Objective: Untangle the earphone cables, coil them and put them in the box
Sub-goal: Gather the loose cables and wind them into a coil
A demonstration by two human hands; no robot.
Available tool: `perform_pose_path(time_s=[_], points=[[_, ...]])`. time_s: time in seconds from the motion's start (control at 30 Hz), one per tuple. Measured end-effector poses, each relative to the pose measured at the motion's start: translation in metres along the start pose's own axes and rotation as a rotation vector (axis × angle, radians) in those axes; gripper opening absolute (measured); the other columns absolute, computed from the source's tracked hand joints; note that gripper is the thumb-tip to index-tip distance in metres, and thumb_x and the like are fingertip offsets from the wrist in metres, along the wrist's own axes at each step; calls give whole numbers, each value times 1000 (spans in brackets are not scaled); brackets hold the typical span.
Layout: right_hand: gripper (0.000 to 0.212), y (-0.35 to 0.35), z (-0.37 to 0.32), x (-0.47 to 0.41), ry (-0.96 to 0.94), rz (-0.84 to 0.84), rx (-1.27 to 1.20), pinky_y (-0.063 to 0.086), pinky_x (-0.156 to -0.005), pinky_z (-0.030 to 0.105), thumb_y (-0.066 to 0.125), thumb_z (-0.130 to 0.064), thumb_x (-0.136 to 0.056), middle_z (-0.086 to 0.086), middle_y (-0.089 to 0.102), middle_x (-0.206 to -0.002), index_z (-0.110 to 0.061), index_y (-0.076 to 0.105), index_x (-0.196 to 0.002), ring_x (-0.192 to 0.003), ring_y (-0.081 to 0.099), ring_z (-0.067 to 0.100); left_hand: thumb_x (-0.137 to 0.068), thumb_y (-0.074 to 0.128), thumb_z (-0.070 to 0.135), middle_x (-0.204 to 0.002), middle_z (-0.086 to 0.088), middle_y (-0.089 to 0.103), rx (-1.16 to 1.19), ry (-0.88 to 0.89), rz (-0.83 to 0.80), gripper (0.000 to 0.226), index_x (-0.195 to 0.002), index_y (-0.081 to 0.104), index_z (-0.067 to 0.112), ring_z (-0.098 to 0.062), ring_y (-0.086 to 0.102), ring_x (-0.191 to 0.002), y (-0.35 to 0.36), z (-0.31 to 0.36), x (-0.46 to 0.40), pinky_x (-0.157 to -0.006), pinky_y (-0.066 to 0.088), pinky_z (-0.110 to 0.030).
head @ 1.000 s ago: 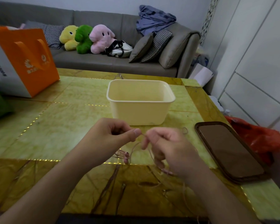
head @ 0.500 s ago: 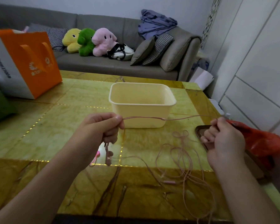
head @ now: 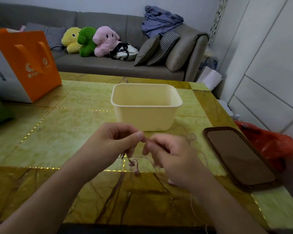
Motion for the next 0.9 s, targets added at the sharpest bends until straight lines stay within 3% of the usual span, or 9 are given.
perform_pose_path(time_s=[0.1, 0.23, 0.4, 0.47, 0.57, 0.63, 0.73, 0.8, 0.9], points=[[29, -13, 0, -3, 63, 112, -442, 23, -46, 31, 61, -27, -105, 1, 33, -55, -14, 67, -80, -49, 28, 16, -99, 66, 12, -77, -11, 74, 35, -33, -16, 17, -93, 81, 11, -21, 65, -68, -5, -1, 0, -65, 52, -24], [29, -31, -4, -4, 26, 145, -776, 11, -48, 30, 55, -26, -104, -1, 24, -56, -5, 65, -87, -50, 15, 13, -99, 65, 3, -83, -12, 78, -15, -33, -5, 22, -93, 83, 15, -20, 67, -67, -7, -2, 0, -56, 51, -25], [28, -38, -3, -3, 49, 159, -768, 10, -48, 30, 51, -24, -101, -1, 21, -55, -5, 66, -88, -50, 12, 14, -100, 65, 4, -82, -12, 77, -8, -59, 20, 21, -94, 82, 15, -18, 65, -66, -5, -5, 0, -58, 51, -26], [27, -35, -2, -3, 56, 131, -715, 11, -48, 28, 52, -23, -100, -2, 25, -55, -3, 67, -89, -49, 15, 12, -99, 68, 7, -96, -8, 79, -1, -36, 36, 18, -106, 80, 18, -19, 71, -82, 0, -6, 0, -68, 56, -31], [27, -26, -3, -2, 73, 63, -604, 16, -47, 25, 55, -21, -104, -2, 26, -56, -1, 66, -91, -49, 18, 13, -96, 75, 27, -130, 8, 72, -6, 21, -27, 39, -133, 68, 35, -7, 66, -120, 11, -7, -1, -96, 57, -33], [24, -21, -3, -2, 102, 10, -537, 18, -46, 24, 57, -19, -105, -1, 27, -57, -4, 68, -90, -50, 20, 13, -97, 72, 35, -135, 16, 68, -81, 53, -81, 41, -136, 64, 42, -4, 61, -129, 18, -8, 0, -103, 53, -32], [18, -18, -1, -2, 108, 7, -427, 22, -45, 23, 63, -17, -102, -2, 37, -57, -7, 69, -88, -49, 27, 11, -105, 61, 24, -97, 4, 79, -205, 115, -23, 16, -104, 77, 23, -10, 73, -95, 21, -8, -2, -85, 56, -28], [12, -21, 1, -2, 92, 70, -316, 28, -47, 21, 72, -13, -98, -5, 48, -58, -10, 71, -87, -49, 35, 8, -108, 54, 14, -67, -2, 69, -124, 91, 88, 29, -84, 71, 12, -20, 69, -67, 18, -9, -5, -66, 54, -33], [14, -33, 7, -2, 127, 198, -195, 31, -48, 21, 75, -6, -95, -5, 51, -58, -14, 74, -84, -49, 39, 6, -111, 47, 11, -55, 5, 51, 59, -10, 382, 33, -81, 61, 8, -19, 57, -52, 0, -14, -11, -51, 47, -30]])
Point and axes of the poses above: each hand's wrist, its own x-axis away from the middle knuckle, its own y-axis out of the palm, z = x × y, the point moved 1 cm from there along -x, towards the middle knuckle
